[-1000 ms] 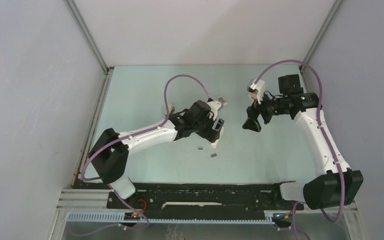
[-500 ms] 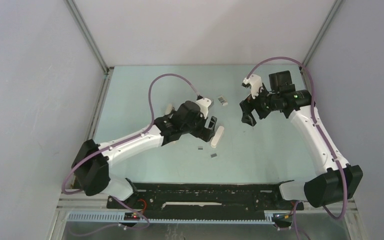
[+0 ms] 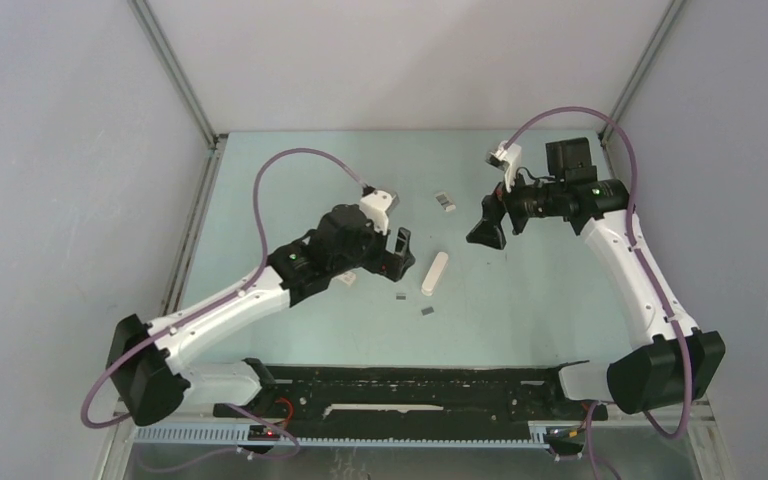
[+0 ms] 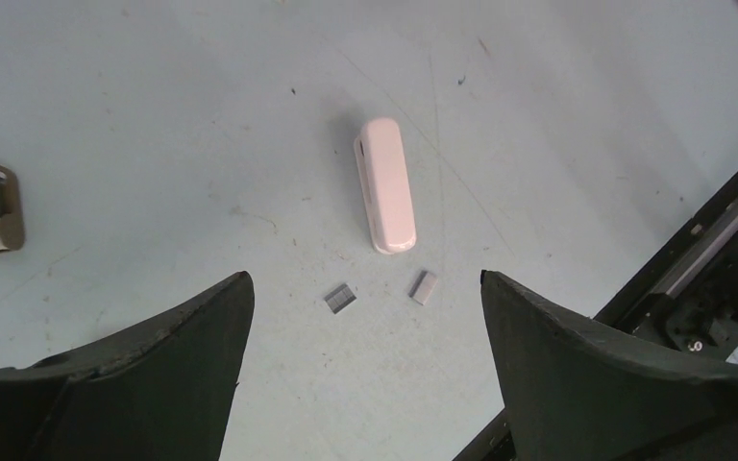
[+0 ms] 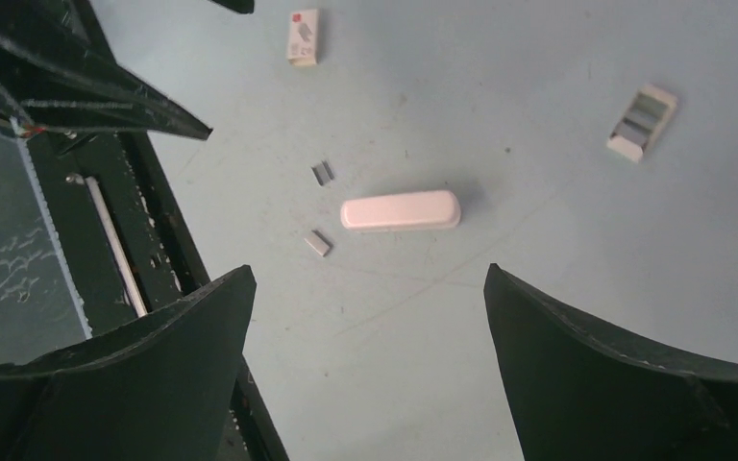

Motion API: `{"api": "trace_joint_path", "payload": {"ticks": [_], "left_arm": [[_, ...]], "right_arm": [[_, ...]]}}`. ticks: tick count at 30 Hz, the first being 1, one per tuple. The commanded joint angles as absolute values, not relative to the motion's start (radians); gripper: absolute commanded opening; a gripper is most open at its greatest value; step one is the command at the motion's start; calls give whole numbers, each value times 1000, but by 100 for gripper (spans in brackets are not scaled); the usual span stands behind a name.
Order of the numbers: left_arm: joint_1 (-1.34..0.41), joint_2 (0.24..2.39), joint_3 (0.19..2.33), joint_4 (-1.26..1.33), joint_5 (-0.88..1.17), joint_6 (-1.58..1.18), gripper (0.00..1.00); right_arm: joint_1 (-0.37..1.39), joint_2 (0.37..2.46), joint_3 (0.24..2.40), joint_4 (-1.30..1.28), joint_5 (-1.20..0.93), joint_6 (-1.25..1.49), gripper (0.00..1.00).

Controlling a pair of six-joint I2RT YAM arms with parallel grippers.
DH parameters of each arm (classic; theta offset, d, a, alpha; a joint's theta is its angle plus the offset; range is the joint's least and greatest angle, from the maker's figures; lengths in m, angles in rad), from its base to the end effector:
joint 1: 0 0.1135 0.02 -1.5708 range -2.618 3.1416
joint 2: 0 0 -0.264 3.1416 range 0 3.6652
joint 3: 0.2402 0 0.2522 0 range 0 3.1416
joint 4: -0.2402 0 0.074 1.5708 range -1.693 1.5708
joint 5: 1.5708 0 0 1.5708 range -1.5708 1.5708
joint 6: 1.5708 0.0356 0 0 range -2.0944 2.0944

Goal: Unload the staples from the stapler
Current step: Pick up the stapler from the center of the board.

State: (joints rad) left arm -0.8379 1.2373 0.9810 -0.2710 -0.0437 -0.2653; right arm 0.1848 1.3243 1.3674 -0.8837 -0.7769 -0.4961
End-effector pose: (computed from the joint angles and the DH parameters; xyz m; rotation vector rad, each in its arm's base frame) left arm 0.1888 -0.2074 0.3038 0.5835 2.0781 -0.6101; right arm 0.2549 0.0730 0.3660 -1.0620 1.9643 0.7612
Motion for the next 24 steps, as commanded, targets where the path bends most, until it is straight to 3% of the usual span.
{"api": "trace_joint_path", "payload": {"ticks": [1,6,11,24], "left_arm": [[-790,1159,979,-286,-8,-268,94],[-677,1111,1045,-403,113,-210,94],[-566,1071,1032,-437,204,-120,95],[-433,1014,966,-371,198,-78,95]], "right_arm": [[186,1307,1390,-866,-946,-639,99],[237,1377,1390,-940,-870,-937,100],[286,1480,1367,-1157,-833,-1446,100],[581,1706,1310,-800,-441,-1531,99]]}}
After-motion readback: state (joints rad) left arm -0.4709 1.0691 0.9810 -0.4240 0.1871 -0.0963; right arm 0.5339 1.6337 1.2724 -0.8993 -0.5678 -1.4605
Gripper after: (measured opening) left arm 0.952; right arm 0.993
